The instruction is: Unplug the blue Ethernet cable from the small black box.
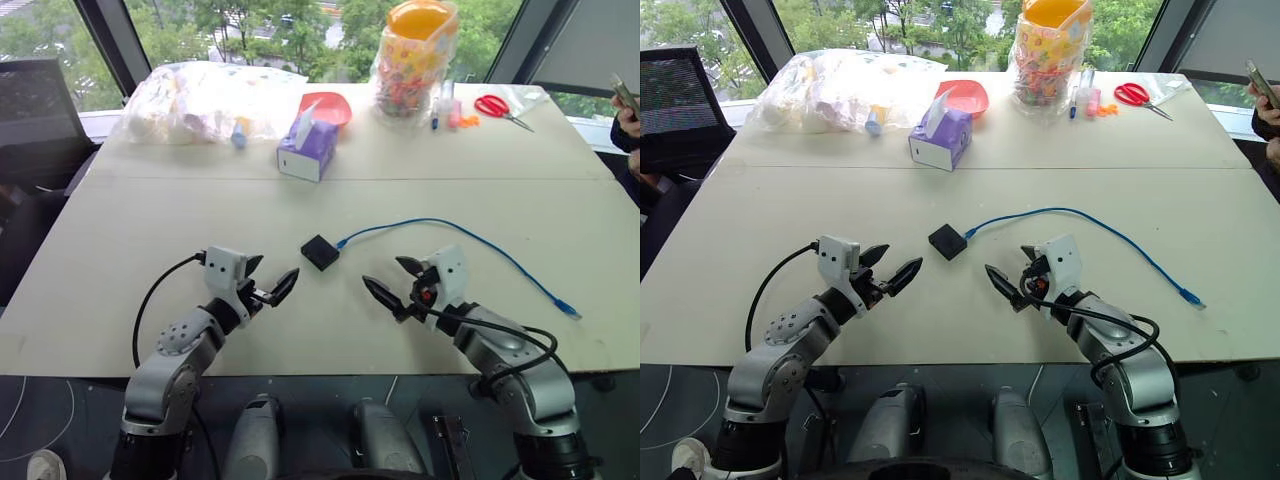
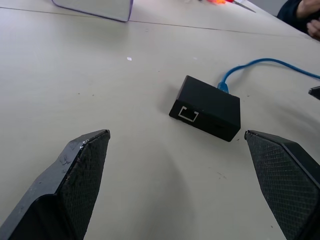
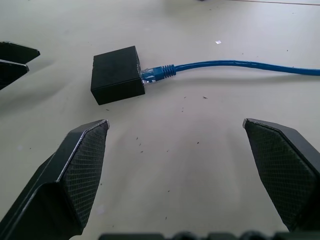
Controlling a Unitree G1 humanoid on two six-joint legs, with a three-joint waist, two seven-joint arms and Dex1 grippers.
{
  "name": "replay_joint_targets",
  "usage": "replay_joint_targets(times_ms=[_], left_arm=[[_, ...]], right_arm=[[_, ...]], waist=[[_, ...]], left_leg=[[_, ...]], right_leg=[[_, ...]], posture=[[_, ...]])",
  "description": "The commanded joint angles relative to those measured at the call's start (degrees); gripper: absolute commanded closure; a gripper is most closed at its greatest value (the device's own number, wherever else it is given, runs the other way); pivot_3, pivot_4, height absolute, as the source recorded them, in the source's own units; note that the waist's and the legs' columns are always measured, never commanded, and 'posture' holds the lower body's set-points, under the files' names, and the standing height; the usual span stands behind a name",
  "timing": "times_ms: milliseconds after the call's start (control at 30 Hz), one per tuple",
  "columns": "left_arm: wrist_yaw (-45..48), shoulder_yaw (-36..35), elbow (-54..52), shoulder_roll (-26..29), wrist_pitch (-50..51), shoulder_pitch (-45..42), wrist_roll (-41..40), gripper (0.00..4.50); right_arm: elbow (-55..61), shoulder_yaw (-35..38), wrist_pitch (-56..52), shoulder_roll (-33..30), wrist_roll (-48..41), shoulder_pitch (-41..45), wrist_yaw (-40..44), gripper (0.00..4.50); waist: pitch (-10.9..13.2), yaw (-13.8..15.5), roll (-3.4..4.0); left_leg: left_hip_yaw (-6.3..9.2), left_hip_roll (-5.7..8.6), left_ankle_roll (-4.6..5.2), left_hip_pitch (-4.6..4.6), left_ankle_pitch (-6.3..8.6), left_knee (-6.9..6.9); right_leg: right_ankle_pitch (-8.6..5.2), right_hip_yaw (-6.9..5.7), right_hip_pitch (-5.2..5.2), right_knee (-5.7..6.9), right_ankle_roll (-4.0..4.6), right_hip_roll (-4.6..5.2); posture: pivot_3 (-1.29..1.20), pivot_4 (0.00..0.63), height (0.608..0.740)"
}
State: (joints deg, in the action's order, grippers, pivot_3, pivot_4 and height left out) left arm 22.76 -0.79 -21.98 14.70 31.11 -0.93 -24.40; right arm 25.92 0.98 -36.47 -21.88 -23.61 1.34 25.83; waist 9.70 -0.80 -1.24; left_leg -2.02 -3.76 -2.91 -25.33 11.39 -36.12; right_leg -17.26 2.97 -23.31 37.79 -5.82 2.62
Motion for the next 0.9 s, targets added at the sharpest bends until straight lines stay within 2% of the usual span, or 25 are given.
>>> replay_joint_targets(times_ms=[33,200,567,733,900], left_arm=[[0.8,0.0,-1.1,0.2,-0.4,-0.8,-0.9,0.01],[3.0,-0.7,-1.9,0.9,0.8,-1.1,-3.5,0.01],[14.1,-1.8,1.0,10.4,4.2,-3.9,-8.4,0.01],[19.0,-1.5,5.4,14.4,3.7,-8.8,-8.4,0.01],[22.5,-1.5,8.2,16.9,3.7,-12.3,-8.6,0.01]], right_arm=[[3.2,1.4,-0.4,-1.4,-2.1,0.6,1.6,0.00],[3.5,1.4,-1.9,-4.0,-3.4,2.1,3.5,0.00],[4.8,4.9,-13.2,-14.2,-13.0,10.2,10.0,0.00],[1.3,0.3,-11.9,-21.7,-9.2,17.7,15.8,0.00],[-7.9,-7.8,-8.8,-26.4,-5.7,29.3,27.7,0.00]], waist=[[0.0,0.0,0.00],[0.0,0.0,0.00],[0.0,0.1,0.00],[0.0,0.0,0.02],[0.1,-0.2,0.03]], left_leg=[[0.00,0.00,0.00,0.00,0.00,0.00],[0.00,0.00,0.00,0.00,0.00,-0.02],[0.01,0.00,0.00,0.00,0.00,-0.01],[0.00,0.00,0.01,0.00,-0.01,-0.04],[-0.03,0.00,0.02,-0.03,0.00,0.01]], right_leg=[[0.00,0.00,0.00,0.00,0.00,0.00],[0.00,0.00,0.01,0.00,0.00,0.00],[-0.01,0.00,0.00,0.00,0.01,0.00],[0.00,0.00,-0.01,-0.01,0.02,0.01],[0.00,0.00,-0.06,-0.03,0.02,0.00]], posture=[[0.00,0.150,0.735],[0.00,0.150,0.735],[0.00,0.150,0.735],[0.00,0.150,0.735],[0.00,0.150,0.735]])
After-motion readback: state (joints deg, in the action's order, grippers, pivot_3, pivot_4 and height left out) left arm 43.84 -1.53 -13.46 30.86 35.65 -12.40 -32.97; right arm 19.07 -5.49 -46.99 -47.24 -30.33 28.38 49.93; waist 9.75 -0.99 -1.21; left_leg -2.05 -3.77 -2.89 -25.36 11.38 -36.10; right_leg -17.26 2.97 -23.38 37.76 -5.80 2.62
